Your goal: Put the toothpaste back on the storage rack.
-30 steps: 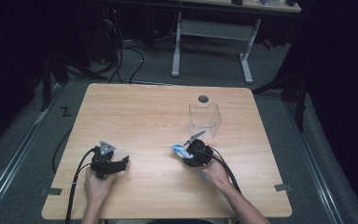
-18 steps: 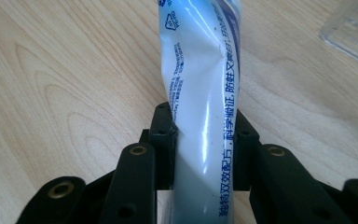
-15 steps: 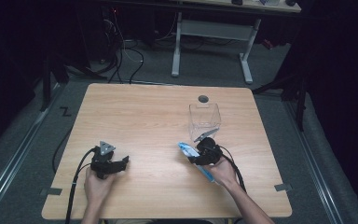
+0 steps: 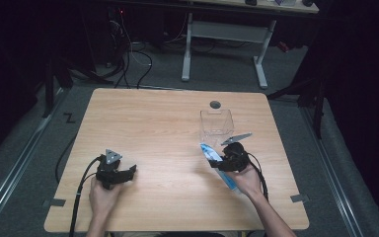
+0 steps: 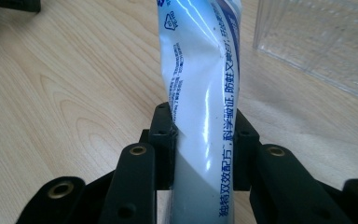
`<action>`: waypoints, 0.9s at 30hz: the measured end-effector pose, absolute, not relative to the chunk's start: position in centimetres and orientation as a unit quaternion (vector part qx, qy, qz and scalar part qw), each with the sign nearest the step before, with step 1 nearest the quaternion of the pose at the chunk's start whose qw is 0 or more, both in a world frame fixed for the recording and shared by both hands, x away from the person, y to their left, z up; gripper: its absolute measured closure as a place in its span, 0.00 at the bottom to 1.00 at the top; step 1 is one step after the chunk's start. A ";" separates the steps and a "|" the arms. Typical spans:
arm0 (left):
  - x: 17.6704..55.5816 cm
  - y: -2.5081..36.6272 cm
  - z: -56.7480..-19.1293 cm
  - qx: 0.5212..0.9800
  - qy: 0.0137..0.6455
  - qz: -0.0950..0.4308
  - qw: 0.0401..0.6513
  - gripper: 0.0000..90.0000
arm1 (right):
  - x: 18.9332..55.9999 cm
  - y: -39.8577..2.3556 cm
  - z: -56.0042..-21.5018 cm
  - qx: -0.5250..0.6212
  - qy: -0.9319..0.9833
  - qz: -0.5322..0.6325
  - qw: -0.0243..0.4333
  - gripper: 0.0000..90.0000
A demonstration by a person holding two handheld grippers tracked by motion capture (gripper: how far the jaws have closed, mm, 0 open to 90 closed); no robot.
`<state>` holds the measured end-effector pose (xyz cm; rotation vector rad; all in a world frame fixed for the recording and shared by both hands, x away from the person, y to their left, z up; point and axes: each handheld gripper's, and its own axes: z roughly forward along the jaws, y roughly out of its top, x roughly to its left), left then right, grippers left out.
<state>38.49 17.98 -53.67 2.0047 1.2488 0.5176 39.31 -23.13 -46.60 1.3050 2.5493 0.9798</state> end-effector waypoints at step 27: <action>38.5 18.0 -53.7 0.775 0.486 0.202 0.351 0.28 | 39.9 -26.8 -42.2 0.443 0.807 0.382 0.083 0.77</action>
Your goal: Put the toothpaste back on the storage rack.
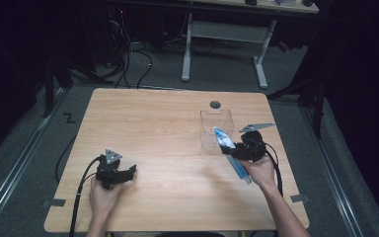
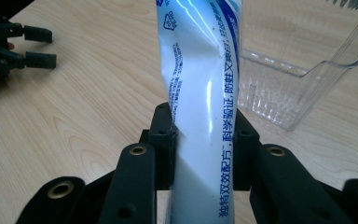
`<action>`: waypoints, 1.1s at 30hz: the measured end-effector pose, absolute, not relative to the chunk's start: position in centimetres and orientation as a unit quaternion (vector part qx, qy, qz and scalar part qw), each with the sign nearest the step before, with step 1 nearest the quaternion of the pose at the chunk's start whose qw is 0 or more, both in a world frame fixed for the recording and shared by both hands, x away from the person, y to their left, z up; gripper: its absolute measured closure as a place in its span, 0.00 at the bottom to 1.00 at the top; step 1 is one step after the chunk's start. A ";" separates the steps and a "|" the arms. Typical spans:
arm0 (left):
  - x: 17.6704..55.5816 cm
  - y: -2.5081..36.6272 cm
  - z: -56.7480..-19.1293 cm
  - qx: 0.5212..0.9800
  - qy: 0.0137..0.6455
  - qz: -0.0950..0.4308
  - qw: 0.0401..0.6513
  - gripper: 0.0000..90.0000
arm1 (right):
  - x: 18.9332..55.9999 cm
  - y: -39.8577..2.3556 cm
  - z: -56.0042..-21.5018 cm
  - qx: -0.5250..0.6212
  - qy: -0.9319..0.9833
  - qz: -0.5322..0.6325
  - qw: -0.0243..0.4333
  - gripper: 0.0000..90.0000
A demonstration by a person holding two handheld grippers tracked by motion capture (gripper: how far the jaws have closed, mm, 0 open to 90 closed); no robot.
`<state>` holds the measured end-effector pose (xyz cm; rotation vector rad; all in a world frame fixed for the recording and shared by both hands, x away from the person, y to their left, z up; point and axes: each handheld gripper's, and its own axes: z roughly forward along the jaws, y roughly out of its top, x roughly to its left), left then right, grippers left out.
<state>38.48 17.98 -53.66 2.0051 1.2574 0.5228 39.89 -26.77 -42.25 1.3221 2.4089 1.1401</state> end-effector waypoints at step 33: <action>38.5 18.0 -53.7 0.774 0.486 0.202 0.351 0.28 | 44.2 -27.2 -36.9 0.441 0.767 0.451 0.120 0.77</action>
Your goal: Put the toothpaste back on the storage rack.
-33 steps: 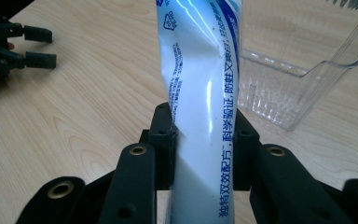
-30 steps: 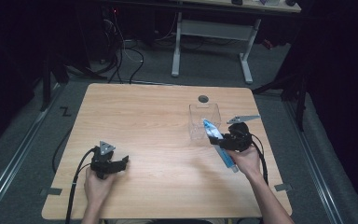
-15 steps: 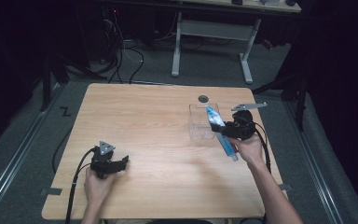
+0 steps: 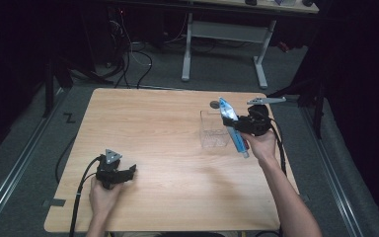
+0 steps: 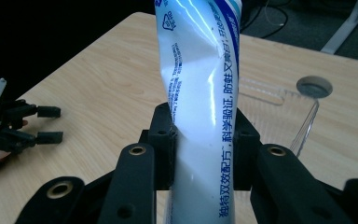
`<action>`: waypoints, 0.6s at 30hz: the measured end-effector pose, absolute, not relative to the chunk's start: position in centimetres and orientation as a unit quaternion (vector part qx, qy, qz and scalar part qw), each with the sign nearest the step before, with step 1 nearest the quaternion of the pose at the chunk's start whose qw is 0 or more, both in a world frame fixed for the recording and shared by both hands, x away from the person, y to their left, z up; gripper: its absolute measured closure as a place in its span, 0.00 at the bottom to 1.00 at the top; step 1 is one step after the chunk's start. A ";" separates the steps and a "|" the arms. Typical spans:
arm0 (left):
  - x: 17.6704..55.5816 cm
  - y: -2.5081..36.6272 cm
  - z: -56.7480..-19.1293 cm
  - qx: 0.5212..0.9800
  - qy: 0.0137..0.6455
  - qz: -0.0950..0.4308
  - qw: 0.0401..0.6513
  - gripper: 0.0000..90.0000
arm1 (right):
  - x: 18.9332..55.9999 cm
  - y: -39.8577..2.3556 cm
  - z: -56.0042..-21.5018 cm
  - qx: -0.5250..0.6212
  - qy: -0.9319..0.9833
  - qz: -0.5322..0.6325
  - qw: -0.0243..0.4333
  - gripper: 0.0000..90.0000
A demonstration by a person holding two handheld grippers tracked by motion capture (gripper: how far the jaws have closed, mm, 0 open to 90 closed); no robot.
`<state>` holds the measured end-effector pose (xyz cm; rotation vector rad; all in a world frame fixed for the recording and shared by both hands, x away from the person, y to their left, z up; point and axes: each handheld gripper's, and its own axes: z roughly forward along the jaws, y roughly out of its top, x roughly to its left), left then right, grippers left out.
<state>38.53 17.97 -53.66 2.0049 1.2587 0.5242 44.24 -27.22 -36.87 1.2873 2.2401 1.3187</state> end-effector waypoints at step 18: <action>38.5 18.0 -53.7 0.774 0.486 0.202 0.351 0.28 | 47.6 -25.8 -37.0 0.451 0.755 0.453 0.145 0.77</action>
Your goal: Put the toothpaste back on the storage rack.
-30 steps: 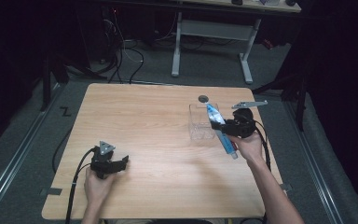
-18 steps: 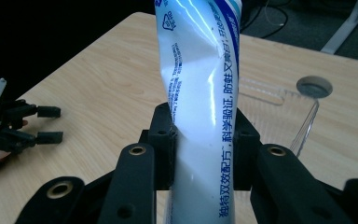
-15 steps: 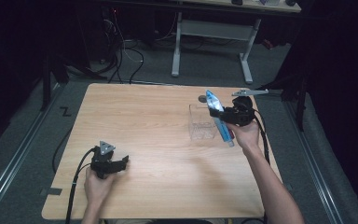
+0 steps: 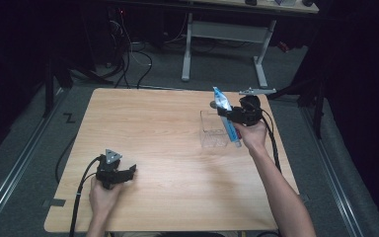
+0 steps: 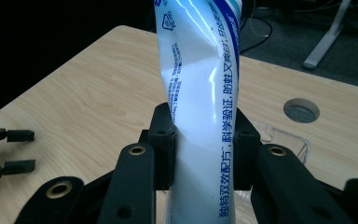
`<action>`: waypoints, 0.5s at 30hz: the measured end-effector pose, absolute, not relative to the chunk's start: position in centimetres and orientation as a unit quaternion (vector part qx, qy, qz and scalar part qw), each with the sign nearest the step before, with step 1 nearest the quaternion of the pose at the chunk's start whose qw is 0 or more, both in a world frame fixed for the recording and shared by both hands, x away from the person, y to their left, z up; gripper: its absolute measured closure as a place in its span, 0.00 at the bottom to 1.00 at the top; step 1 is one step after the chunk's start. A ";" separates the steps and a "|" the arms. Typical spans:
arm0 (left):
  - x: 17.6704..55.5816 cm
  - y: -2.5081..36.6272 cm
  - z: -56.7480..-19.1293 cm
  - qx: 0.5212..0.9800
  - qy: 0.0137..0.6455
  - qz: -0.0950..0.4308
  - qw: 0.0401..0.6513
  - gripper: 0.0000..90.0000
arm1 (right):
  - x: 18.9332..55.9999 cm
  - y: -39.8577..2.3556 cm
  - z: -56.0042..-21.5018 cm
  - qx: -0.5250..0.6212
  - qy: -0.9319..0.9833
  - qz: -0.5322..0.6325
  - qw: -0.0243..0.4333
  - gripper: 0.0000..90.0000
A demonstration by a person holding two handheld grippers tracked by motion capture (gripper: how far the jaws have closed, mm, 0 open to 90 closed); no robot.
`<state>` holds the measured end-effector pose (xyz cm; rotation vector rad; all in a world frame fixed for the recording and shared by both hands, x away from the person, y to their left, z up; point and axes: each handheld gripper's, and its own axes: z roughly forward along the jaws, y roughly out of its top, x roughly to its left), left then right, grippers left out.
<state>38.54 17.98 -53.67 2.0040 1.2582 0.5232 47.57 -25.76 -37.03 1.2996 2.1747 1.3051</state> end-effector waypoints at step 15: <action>38.5 17.9 -53.7 0.774 0.486 0.205 0.350 0.27 | 49.6 -25.0 -36.6 0.461 0.745 0.456 0.155 0.76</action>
